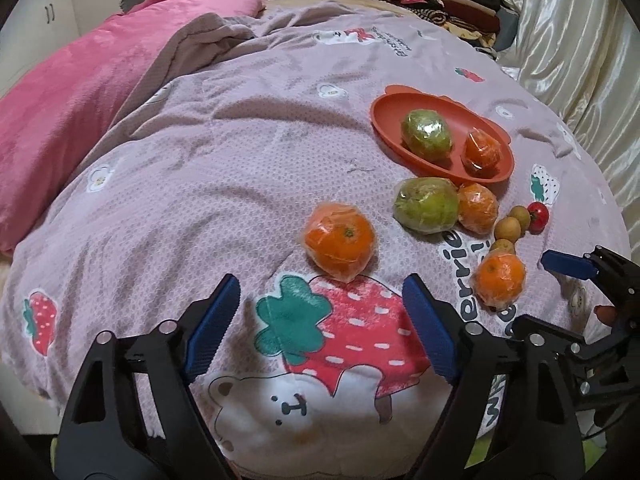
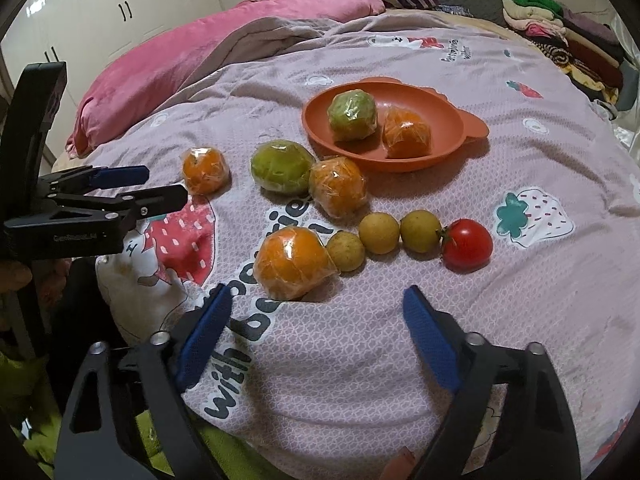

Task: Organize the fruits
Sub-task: 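Grasp a wrapped orange with the left gripper while the right gripper grasps another wrapped orange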

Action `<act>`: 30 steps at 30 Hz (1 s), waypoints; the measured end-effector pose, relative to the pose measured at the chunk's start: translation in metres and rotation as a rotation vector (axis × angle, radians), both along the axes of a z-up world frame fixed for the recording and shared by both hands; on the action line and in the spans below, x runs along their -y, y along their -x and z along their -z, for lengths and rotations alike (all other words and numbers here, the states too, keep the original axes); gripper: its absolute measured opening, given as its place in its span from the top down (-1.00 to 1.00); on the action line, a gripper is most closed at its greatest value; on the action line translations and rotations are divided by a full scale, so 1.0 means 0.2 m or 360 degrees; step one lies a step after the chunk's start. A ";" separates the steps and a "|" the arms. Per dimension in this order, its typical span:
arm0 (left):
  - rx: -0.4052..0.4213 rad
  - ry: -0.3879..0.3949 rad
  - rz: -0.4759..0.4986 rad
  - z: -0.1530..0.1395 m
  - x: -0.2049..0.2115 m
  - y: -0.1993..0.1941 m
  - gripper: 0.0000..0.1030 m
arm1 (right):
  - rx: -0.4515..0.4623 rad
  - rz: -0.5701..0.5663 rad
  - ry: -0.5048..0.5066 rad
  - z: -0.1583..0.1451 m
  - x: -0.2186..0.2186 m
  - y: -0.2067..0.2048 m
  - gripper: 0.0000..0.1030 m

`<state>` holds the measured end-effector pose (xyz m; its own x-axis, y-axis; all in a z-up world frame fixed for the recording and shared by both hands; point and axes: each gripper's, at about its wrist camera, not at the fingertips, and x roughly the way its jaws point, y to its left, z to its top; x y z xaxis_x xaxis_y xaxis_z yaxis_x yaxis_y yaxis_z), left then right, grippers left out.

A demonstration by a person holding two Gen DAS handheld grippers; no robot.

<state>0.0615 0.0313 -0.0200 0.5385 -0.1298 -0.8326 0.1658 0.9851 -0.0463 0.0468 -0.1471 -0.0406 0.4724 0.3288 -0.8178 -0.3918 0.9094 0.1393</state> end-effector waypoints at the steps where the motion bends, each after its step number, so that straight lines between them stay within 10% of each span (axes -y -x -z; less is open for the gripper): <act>1: -0.0004 0.0001 0.0006 0.00 0.00 -0.01 -0.39 | -0.0002 -0.0005 -0.0004 0.00 0.00 0.00 -0.53; 30: -0.0025 0.0021 0.0045 0.07 0.04 -0.15 0.06 | 0.0021 -0.0128 -0.0023 0.03 -0.11 -0.07 0.09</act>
<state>0.0924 0.0238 -0.0344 0.5215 -0.1555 -0.8390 0.1926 0.9793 -0.0618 0.0617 -0.1257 -0.0466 0.4546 0.3780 -0.8065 -0.4652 0.8729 0.1468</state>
